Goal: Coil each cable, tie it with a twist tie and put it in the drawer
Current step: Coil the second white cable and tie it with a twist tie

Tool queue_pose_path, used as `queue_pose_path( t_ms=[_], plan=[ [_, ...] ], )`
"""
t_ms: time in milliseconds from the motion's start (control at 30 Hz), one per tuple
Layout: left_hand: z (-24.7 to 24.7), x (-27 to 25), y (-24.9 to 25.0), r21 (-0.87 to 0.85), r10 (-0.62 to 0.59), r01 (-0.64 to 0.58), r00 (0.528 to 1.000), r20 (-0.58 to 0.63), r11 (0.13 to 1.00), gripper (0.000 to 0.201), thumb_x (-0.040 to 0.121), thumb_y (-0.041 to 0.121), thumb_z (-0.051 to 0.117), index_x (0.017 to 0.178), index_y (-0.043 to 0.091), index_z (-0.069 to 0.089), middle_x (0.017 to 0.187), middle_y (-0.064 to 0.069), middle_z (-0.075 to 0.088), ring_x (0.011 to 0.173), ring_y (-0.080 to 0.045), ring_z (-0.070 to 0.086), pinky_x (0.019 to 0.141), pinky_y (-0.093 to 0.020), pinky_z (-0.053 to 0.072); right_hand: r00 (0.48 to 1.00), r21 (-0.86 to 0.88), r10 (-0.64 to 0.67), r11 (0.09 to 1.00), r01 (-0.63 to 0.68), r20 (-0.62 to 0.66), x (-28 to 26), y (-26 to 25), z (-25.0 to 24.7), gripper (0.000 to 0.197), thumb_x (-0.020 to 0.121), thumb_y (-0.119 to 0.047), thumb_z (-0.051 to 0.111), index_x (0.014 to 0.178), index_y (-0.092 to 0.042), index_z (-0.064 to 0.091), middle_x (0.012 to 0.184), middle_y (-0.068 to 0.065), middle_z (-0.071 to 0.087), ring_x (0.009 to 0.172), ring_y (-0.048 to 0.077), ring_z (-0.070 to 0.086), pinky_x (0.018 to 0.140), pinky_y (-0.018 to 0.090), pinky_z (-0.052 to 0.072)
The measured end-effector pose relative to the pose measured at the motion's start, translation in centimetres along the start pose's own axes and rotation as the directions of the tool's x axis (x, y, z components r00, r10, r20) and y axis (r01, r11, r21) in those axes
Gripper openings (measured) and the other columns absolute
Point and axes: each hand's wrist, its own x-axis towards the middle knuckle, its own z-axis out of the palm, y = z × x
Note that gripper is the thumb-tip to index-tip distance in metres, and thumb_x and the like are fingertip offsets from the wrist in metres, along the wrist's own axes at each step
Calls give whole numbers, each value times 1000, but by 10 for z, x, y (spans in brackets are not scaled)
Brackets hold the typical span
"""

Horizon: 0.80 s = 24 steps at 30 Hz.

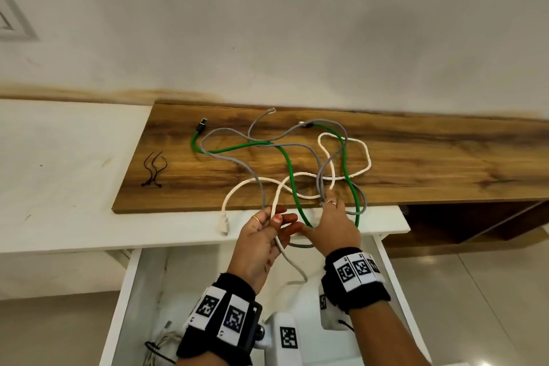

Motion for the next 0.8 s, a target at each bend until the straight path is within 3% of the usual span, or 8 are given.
queue_pose_path(
  t_ms=[67,167,267,367,433,533,667,800],
  plan=[
    [-2,-1,4,-40,18,-18,1000,-7,999,20,99,6,40,104,6,59,82,-4,73,77,-16,70,87,-34,52,999,33,1,999,1,-49,6,5,3,70,84,-52,60,137,-12,35,143,6,38,112,30,56,87,38,48],
    [-9,-2,13,-92,64,-67,997,-40,993,21,99,5,40,98,9,61,76,-2,70,65,-10,62,80,-29,51,998,271,52,962,-38,-44,16,13,4,56,81,-51,65,117,-12,50,111,7,63,101,28,60,81,36,49],
    [-15,-1,20,-119,125,-133,989,-75,984,22,98,4,41,94,10,61,70,1,63,52,-4,46,67,-23,45,997,389,73,920,-53,-38,28,18,-4,42,79,-50,68,90,-11,56,83,6,62,88,30,60,68,31,42],
    [-19,-4,27,-138,178,-190,979,-97,972,21,96,5,41,90,9,61,59,4,53,48,-5,36,55,-20,33,995,447,93,892,-67,-38,41,17,-24,44,82,-50,65,63,-12,53,61,5,53,67,30,56,56,32,40],
    [-22,-6,31,-160,226,-244,967,-122,957,22,93,8,41,84,8,60,51,5,42,47,-6,30,51,-21,25,986,533,162,837,-123,-27,56,14,-44,44,85,-47,63,61,-11,54,60,7,54,56,22,53,50,30,41],
    [-32,-10,38,-208,288,-321,941,-176,924,26,92,10,39,76,8,60,47,7,33,44,-7,26,48,-21,22,970,652,237,744,-150,-46,90,10,-81,42,88,-43,62,64,-8,58,69,14,58,54,22,50,54,32,45],
    [-43,-11,44,-283,315,-395,903,-291,874,33,93,23,47,62,19,57,48,8,39,41,-7,24,43,-21,20,965,571,201,818,-71,-168,121,-4,-140,44,92,-45,52,77,-7,67,67,12,57,56,24,51,37,16,39],
    [-55,-9,47,-235,231,-405,813,-534,884,37,85,38,63,55,27,45,46,11,30,41,-7,21,41,-21,19,942,596,219,803,-24,-256,142,-12,-182,34,88,-46,58,91,-15,74,64,7,57,53,26,51,54,33,44]
  ],
)
